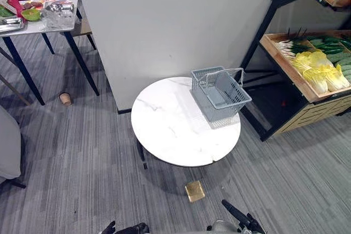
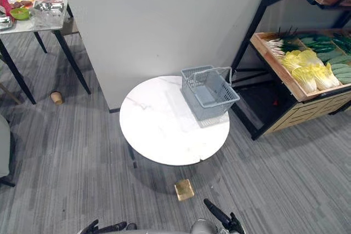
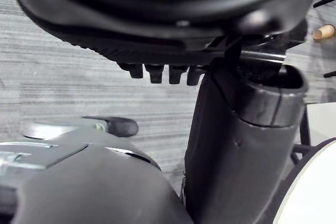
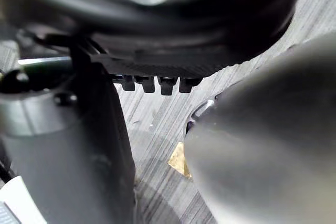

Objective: Pick vegetable in the basket

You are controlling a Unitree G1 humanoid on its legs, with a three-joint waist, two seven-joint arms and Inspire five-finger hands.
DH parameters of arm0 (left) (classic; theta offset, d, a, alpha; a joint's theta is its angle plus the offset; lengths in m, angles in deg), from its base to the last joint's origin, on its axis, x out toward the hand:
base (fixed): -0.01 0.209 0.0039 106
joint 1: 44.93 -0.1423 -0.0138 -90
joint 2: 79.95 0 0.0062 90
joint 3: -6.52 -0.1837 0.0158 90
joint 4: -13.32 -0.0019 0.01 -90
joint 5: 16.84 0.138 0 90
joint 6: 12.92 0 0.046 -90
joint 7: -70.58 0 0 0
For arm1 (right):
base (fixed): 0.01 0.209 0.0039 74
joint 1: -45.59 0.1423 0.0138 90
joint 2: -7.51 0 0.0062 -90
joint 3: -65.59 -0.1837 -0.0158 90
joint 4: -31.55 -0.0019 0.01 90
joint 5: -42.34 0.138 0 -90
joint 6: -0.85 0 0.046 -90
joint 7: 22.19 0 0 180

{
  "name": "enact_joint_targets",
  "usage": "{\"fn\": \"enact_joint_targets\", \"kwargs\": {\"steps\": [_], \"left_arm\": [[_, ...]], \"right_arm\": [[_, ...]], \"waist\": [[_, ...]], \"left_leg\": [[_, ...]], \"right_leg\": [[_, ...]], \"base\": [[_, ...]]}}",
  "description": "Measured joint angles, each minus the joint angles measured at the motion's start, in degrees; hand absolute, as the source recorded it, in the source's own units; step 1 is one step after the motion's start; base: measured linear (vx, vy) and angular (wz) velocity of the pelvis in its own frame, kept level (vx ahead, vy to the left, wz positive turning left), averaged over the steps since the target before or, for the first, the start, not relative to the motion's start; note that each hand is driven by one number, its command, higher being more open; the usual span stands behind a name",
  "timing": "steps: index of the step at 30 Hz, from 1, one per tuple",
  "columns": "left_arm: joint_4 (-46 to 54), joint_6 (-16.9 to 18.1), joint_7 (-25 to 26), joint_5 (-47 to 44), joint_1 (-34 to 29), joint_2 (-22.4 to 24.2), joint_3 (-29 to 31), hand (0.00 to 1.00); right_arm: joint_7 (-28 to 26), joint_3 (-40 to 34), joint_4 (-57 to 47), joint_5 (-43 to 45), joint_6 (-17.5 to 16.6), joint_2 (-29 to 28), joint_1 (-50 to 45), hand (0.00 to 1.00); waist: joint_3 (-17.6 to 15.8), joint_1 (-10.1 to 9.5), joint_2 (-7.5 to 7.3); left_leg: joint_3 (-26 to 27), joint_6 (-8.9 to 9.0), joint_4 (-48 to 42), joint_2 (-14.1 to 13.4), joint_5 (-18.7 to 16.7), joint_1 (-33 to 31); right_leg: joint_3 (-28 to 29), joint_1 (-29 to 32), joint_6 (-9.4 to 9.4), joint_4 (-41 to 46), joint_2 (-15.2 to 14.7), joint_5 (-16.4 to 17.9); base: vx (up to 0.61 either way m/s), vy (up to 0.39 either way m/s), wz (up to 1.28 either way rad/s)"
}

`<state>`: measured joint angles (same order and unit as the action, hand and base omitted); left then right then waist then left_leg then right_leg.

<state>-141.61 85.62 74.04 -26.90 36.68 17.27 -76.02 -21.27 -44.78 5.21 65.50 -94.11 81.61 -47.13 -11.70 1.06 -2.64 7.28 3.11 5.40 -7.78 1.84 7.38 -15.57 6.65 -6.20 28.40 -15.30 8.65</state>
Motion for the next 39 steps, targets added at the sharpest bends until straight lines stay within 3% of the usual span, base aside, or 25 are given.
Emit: {"fn": "enact_joint_targets", "kwargs": {"steps": [4,7,9,10,11,12,14,15,16,17,18,19,20,21,22,23,24,26,28,29,35,39], "left_arm": [[-0.03,-0.53,0.02,1.04,0.73,0.19,1.64,1.00],[-0.09,-0.62,0.07,1.83,0.66,0.18,3.12,1.00],[-0.10,-0.65,0.28,1.88,0.56,1.84,3.94,1.00],[-0.04,-0.46,0.20,1.75,0.47,2.86,5.12,1.00],[0.16,-0.44,0.07,1.72,0.61,2.71,5.14,1.00],[0.35,-0.44,0.22,1.68,0.92,2.93,5.12,1.00],[1.98,0.17,0.36,0.51,0.43,3.42,4.94,1.00],[2.33,0.16,0.32,0.52,0.25,3.39,4.88,1.00],[2.50,0.14,-0.04,0.52,0.26,3.01,4.81,1.00],[2.81,0.13,-0.25,0.46,0.58,2.62,4.76,1.00],[2.93,0.16,-0.31,0.36,0.71,2.37,4.80,1.00],[3.50,0.21,-0.45,-0.16,1.01,1.88,4.78,1.00],[3.99,0.23,-0.34,-0.58,0.99,1.84,4.48,1.00],[4.00,0.22,-0.25,-0.58,0.74,2.21,3.92,1.00],[3.64,0.21,0.28,-0.61,0.03,3.04,3.29,1.00],[3.36,-0.14,0.21,-0.67,0.22,2.54,3.79,1.00],[2.45,-0.35,0.06,-0.58,0.18,2.35,3.64,1.00],[1.82,-0.42,-0.04,-0.58,0.05,2.05,3.64,1.00],[1.09,-0.39,-0.19,-0.47,-0.15,1.37,3.61,1.00],[0.69,-0.39,-0.21,-0.43,-0.13,1.48,3.57,1.00],[0.01,-0.31,-0.12,-0.42,-0.20,3.01,3.63,1.00],[-0.02,-0.27,-0.17,-0.43,-0.20,2.87,3.65,1.00]], "right_arm": [[-0.37,-1.12,-0.28,0.25,0.06,0.07,-0.02,1.00],[-0.57,-1.19,-0.37,0.86,0.12,0.34,-0.58,1.00],[-0.68,-1.40,-0.04,1.58,0.47,2.04,-0.91,1.00],[-0.27,-1.43,0.47,1.56,0.59,2.97,-0.75,1.00],[-0.16,-1.38,0.50,1.56,0.54,2.93,-0.57,1.00],[-0.16,-1.23,0.49,1.56,0.54,2.94,-0.54,1.00],[-0.19,-0.72,0.48,1.67,0.47,2.83,-1.04,1.00],[-0.19,-0.59,0.48,1.71,0.37,2.70,-1.08,1.00],[-0.20,-0.14,0.46,1.72,0.08,2.58,-0.91,1.00],[-0.14,-0.12,0.40,1.84,-0.21,2.68,-0.13,1.00],[-0.11,-0.39,0.35,1.90,-0.30,2.69,0.27,1.00],[0.02,-1.44,0.36,2.01,-0.34,2.66,1.09,1.00],[0.09,-2.37,0.26,2.36,-0.37,2.87,1.32,1.00],[0.09,-2.86,0.15,2.49,-0.42,3.31,0.94,1.00],[0.18,-3.45,0.38,2.97,-0.49,3.94,1.01,1.00],[0.22,-3.15,0.29,3.31,-0.49,3.28,0.99,1.00],[-0.84,-3.16,-0.45,3.44,-0.53,1.27,1.25,1.00],[-0.87,-3.25,-0.27,3.50,-0.45,0.09,1.21,1.00],[-0.85,-3.25,-0.07,3.55,-0.31,-1.20,0.66,1.00],[-0.82,-3.58,0.12,3.61,-0.30,-1.10,0.43,1.00],[0.07,-5.50,0.60,3.96,-0.35,1.29,-0.15,1.00],[0.29,-5.37,1.53,3.98,-0.34,1.65,-0.26,1.00]], "waist": [[0.03,0.71,0.33],[0.39,1.29,-0.34],[1.26,2.39,2.07],[1.76,2.09,3.37],[1.74,2.11,3.24],[1.75,2.10,3.27],[2.06,1.85,3.83],[2.09,1.68,3.78],[2.10,1.40,3.27],[1.69,1.18,2.42],[1.29,1.11,1.74],[0.39,1.00,0.23],[0.13,0.97,-0.39],[0.42,0.90,0.39],[1.10,0.51,2.26],[1.25,0.47,1.34],[1.39,0.40,1.47],[1.54,0.39,1.21],[2.18,0.43,0.17],[2.76,0.74,0.14],[3.41,0.91,3.04],[3.30,0.90,2.75]], "left_leg": [[-0.19,2.40,-0.64,-3.69,-1.63,-0.23],[-1.80,6.01,-3.23,-5.09,-4.02,-0.29],[-3.48,6.78,-4.27,-8.79,-4.66,-0.11],[-4.61,6.04,-9.60,-10.57,-4.96,-2.24],[-5.56,3.32,-19.59,-11.12,-4.72,-7.07],[-6.18,2.06,-24.65,-11.50,-4.13,-9.42],[-4.53,2.34,-39.81,-12.22,-3.73,-14.74],[-3.08,2.78,-41.43,-12.18,-4.26,-15.05],[-1.04,4.50,-44.04,-11.58,-6.91,-15.81],[1.54,5.65,-45.69,-8.97,-11.09,-17.23],[2.85,5.25,-45.65,-7.16,-13.14,-18.00],[6.31,3.47,-41.70,-2.53,-15.02,-18.79],[9.17,0.80,-30.88,2.37,-12.77,-18.38],[9.54,-0.72,-22.62,4.41,-8.18,-17.48],[10.47,-5.59,-14.30,5.43,0.29,-15.38],[10.06,-5.73,-12.97,6.22,1.36,-14.64],[9.30,-5.20,-8.09,5.95,2.33,-11.78],[9.24,-4.73,-5.43,6.04,2.65,-9.32],[9.23,-3.86,-2.31,7.34,3.17,-5.93],[8.89,-3.14,-0.26,7.72,3.45,-4.25],[9.07,-1.53,0.07,6.27,3.30,-4.18],[9.04,-1.15,0.08,5.97,3.22,-4.16]], "right_leg": [[1.25,1.58,-3.56,-15.87,-0.07,-3.69],[4.64,2.37,-4.49,-12.67,-0.70,-3.69],[3.19,4.98,-2.61,-4.03,1.47,0.00],[2.03,5.03,-0.86,-2.12,3.04,2.50],[1.00,3.57,0.30,-2.65,3.75,3.79],[0.30,2.10,0.71,-3.78,4.31,4.04],[-2.13,-5.21,2.94,-10.78,7.51,2.82],[-2.39,-6.91,3.27,-12.21,8.15,2.62],[-2.50,-9.09,3.54,-14.29,8.61,2.48],[-2.32,-11.00,3.57,-16.16,8.06,2.46],[-2.12,-11.80,3.57,-16.78,7.21,2.46],[-1.95,-13.56,3.56,-17.26,4.99,2.45],[-2.26,-15.04,3.37,-16.91,3.23,2.37],[-2.54,-15.43,2.83,-16.42,3.26,2.20],[-1.95,-15.71,1.34,-14.33,4.26,2.83],[-1.47,-15.57,0.98,-13.92,3.48,3.71],[0.39,-15.37,0.75,-18.28,5.27,4.15],[0.80,-15.34,1.00,-20.80,5.81,3.83],[2.30,-13.96,1.20,-24.13,5.96,-1.78],[2.50,-13.66,0.15,-23.35,5.69,-1.75],[3.02,-13.82,0.57,-24.70,7.36,-1.46],[2.97,-13.95,0.58,-25.01,7.93,-1.47]], "base": [[0.07,-0.180,-0.02],[0.19,-0.447,0.24],[0.19,-0.425,0.44],[0.28,-0.440,0.23],[0.30,-0.425,0.18],[0.32,-0.439,0.21],[0.42,-0.369,0.13],[0.48,-0.243,0.03],[0.47,-0.148,0.05],[0.39,-0.074,0.10],[0.36,0.009,0.28],[0.37,0.089,0.44],[0.38,0.125,0.50],[0.40,0.187,0.35],[0.32,0.147,0.21],[0.43,0.169,0.17],[0.30,0.092,0.16],[0.18,0.067,0.05],[0.08,0.003,0.05],[0.05,-0.029,0.08],[0.05,-0.084,-0.09],[0.00,-0.020,-0.01]]}}
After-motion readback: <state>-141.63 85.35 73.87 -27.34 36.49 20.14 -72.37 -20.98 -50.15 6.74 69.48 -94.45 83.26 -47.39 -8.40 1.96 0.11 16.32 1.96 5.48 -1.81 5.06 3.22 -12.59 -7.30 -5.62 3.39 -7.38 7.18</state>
